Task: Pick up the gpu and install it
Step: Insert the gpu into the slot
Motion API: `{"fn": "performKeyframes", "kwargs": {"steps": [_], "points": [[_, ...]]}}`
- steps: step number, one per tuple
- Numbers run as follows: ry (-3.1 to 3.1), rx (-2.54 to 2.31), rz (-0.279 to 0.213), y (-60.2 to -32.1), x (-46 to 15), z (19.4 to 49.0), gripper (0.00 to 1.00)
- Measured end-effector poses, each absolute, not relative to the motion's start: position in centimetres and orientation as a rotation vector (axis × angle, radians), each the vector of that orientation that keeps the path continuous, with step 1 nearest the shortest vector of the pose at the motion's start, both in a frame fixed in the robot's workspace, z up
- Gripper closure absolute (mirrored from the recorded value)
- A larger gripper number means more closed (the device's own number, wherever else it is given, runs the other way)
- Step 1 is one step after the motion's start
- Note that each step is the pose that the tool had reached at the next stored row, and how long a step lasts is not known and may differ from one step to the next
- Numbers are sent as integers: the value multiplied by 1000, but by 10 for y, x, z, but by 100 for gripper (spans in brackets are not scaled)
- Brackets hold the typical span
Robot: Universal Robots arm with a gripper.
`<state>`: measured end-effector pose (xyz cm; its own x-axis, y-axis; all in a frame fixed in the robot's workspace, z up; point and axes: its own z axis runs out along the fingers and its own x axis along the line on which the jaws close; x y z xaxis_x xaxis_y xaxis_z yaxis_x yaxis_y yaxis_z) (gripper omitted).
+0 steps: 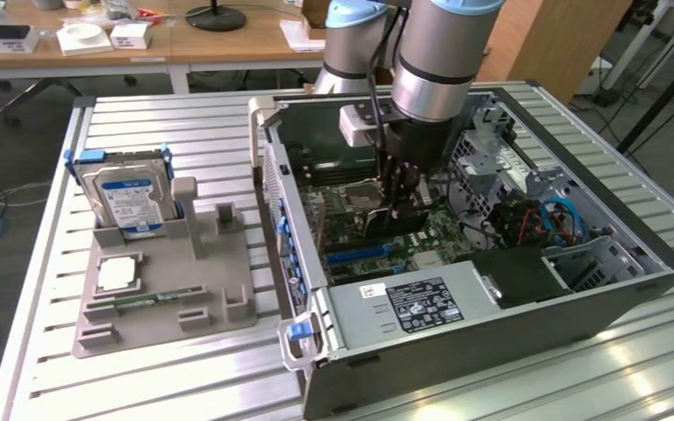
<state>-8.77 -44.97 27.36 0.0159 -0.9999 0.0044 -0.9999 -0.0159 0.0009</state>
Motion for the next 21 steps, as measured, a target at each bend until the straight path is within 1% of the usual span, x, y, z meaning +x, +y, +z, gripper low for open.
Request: {"fn": "performKeyframes", "kwargs": {"steps": [21], "points": [[-2203,2237,6,-450,-95,274,74]]}}
